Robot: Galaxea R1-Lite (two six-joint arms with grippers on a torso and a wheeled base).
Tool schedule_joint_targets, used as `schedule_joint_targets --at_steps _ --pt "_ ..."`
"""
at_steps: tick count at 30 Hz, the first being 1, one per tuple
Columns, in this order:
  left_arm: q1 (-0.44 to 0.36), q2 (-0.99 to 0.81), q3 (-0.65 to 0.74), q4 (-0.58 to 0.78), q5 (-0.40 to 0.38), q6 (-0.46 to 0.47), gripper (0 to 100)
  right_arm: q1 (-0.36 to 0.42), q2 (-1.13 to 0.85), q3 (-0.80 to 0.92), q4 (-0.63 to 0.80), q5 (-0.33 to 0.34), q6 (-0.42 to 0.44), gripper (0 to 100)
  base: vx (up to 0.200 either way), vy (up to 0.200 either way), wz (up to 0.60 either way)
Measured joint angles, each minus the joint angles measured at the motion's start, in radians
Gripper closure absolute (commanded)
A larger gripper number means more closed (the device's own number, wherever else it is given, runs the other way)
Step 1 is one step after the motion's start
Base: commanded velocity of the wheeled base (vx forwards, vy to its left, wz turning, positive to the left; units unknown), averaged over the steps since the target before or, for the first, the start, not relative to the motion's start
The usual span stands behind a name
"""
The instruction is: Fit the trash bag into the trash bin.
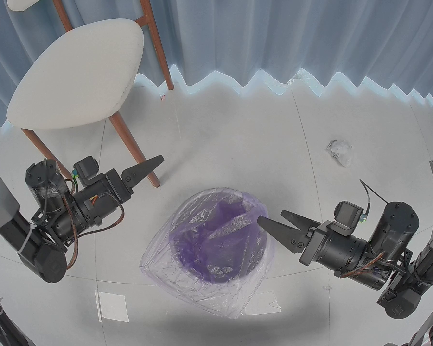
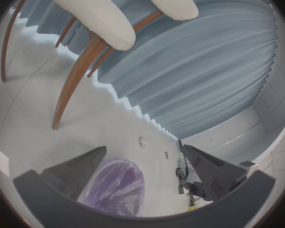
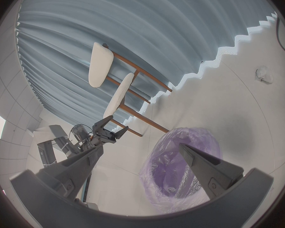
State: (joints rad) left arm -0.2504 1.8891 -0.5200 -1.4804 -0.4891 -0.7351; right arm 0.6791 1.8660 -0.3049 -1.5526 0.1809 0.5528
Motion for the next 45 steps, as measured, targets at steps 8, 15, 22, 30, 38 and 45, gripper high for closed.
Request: schedule_joint_targets --at_steps 8,15,22,30,38,45 --pt "-0.017 0.129 0.011 -0.065 -0.005 0.002 0 0.000 0.000 0.003 0.000 0.000 -0.013 0 0.000 0.000 0.00" --pt "-0.024 0.192 0.009 -0.066 -0.004 0.004 0 0.002 0.003 0.008 -0.001 0.000 -0.022 0 0.000 0.000 0.00" --pt "-0.007 0.239 0.000 -0.066 -0.003 0.012 0 0.006 0.004 0.013 0.000 0.000 -0.033 0 0.000 0.000 0.00" --pt "0.026 0.302 -0.021 -0.066 -0.002 0.145 0 0.006 0.006 0.020 0.000 0.000 -0.049 0 0.000 0.000 0.00" --pt "0.035 0.381 -0.041 -0.066 -0.005 0.153 0 0.006 0.006 0.024 0.000 -0.002 -0.067 0 0.000 0.000 0.00" --pt "0.035 0.409 -0.046 -0.066 -0.006 0.149 0 0.001 0.007 0.020 0.000 -0.003 -0.065 0 0.000 0.000 0.00"
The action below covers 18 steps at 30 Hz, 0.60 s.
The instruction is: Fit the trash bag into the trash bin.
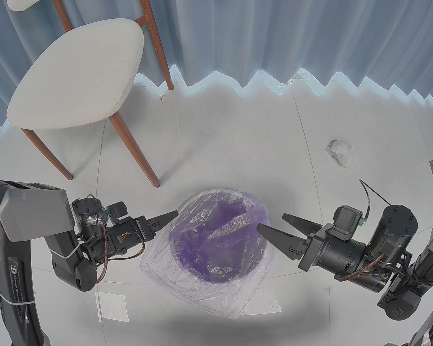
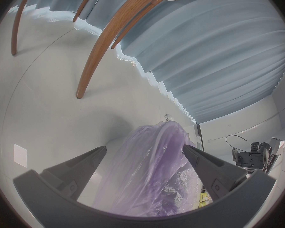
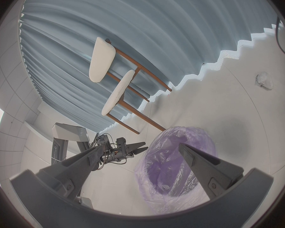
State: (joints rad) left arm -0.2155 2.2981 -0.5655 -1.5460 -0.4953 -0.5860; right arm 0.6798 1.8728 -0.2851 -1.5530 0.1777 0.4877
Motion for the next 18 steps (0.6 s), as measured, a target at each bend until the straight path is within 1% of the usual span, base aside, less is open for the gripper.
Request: schedule_joint_targets --at_steps 5,6,13,18 --pt "-0.008 0.010 0.003 0.000 -0.001 0.000 0 -0.001 0.005 -0.001 0.000 -0.001 0.001 0 0.000 0.000 0.00" --pt "-0.009 0.011 0.004 0.000 -0.001 0.000 100 -0.001 0.007 -0.001 0.000 -0.001 0.000 0 0.000 0.000 0.00" --pt "-0.012 0.016 0.006 0.000 0.000 -0.003 100 -0.001 0.014 -0.002 0.000 -0.001 0.000 0 0.000 0.000 0.00" --pt "-0.012 0.013 0.001 0.000 0.000 -0.049 100 -0.001 0.016 -0.002 0.000 -0.001 0.000 0 0.000 0.000 0.00"
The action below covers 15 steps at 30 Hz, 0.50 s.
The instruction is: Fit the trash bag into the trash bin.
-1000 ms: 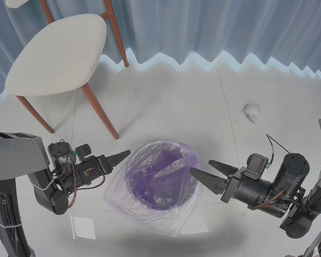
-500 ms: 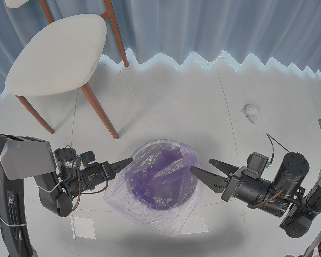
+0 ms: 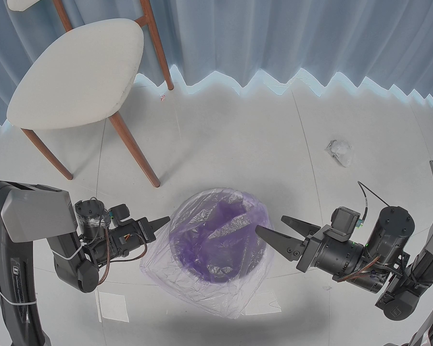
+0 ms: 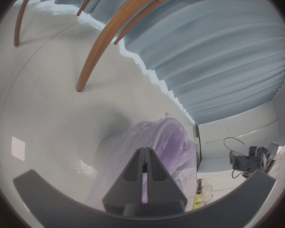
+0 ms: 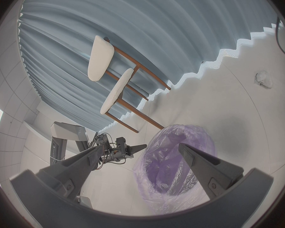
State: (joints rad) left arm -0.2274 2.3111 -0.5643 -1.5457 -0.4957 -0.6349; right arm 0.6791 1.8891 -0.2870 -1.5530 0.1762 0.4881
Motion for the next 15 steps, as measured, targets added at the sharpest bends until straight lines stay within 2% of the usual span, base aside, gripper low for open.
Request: schedule_joint_targets --at_steps 15 --pt "0.010 -0.008 -0.005 0.000 0.005 0.003 100 0.000 0.005 0.001 0.000 0.000 0.000 0 0.000 0.000 0.00"
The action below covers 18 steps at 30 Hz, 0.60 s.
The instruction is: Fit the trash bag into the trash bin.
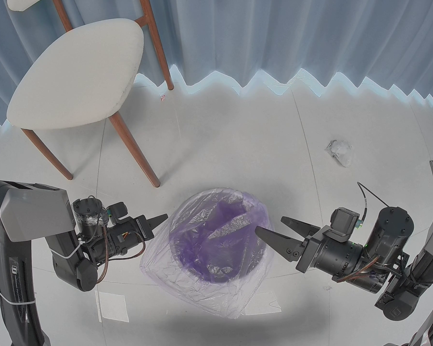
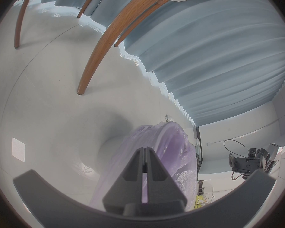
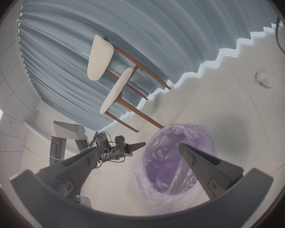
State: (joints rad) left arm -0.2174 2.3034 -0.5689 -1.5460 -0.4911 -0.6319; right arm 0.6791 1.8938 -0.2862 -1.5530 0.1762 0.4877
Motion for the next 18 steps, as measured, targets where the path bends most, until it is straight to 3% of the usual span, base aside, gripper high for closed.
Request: schedule_joint_targets --at_steps 5,6,18 --pt "-0.005 0.004 0.006 0.000 0.003 0.012 100 0.000 0.002 0.000 0.000 0.000 0.000 0 0.000 0.000 0.00" --pt "-0.004 0.005 0.007 0.000 0.003 0.017 0 0.000 0.003 0.000 0.000 0.000 0.000 0 0.000 0.000 0.00" --pt "0.023 0.023 -0.004 0.000 -0.003 0.017 0 0.006 0.008 0.001 0.000 0.000 0.001 0 0.000 0.000 0.00"
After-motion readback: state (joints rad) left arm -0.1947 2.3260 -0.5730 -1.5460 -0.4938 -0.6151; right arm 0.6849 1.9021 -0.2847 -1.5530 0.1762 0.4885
